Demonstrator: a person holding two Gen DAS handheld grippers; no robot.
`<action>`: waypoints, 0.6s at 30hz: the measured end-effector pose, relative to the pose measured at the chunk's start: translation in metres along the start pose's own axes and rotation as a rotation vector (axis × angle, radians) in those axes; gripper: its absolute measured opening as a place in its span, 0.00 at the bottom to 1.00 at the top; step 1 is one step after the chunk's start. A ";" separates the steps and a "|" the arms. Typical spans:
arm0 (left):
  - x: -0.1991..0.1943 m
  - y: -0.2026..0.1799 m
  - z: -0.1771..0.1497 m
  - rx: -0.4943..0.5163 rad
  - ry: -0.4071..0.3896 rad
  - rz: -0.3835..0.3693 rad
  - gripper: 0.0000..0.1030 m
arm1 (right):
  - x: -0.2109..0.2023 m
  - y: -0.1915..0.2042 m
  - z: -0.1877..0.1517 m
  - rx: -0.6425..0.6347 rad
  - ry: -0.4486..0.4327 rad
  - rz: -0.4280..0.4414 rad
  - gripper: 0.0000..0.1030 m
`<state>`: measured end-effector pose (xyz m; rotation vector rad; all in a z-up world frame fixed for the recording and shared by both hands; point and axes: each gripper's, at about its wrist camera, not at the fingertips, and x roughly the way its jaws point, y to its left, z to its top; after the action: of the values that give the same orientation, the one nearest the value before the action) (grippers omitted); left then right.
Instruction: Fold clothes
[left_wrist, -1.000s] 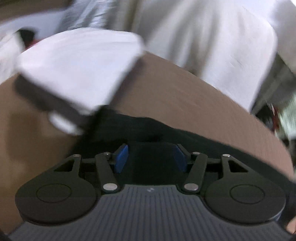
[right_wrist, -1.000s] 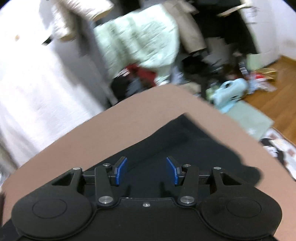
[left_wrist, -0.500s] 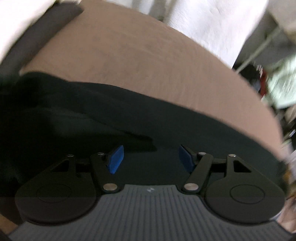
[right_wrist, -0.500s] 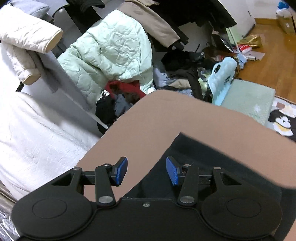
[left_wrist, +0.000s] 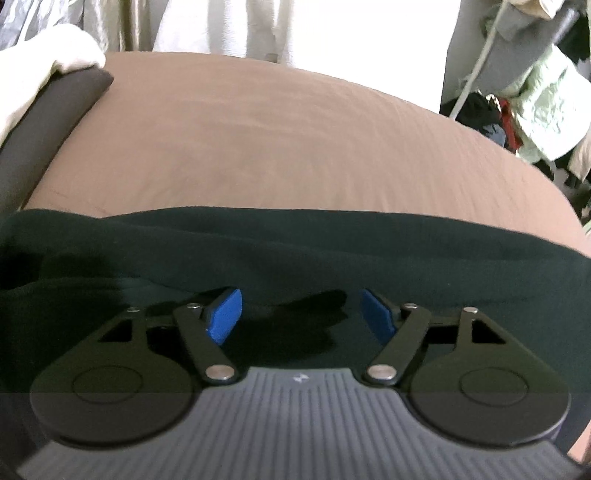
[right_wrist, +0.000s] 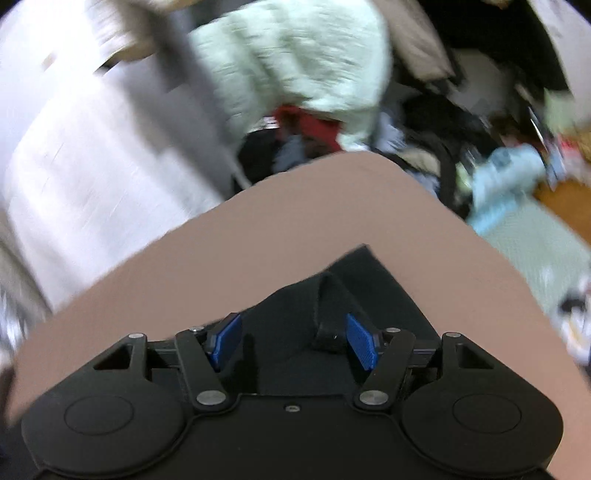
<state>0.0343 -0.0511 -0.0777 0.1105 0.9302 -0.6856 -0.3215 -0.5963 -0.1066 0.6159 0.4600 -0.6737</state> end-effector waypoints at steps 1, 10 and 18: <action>-0.004 0.001 -0.002 0.005 0.000 -0.001 0.73 | -0.002 0.006 0.000 -0.052 0.003 0.006 0.60; -0.007 0.004 -0.005 -0.001 0.001 -0.006 0.73 | 0.021 0.038 -0.010 -0.333 0.051 -0.142 0.44; -0.023 0.015 -0.001 -0.046 -0.044 0.003 0.73 | -0.035 0.023 0.020 -0.096 -0.242 0.030 0.06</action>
<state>0.0327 -0.0276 -0.0637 0.0562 0.9024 -0.6609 -0.3256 -0.5802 -0.0630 0.4433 0.2559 -0.6835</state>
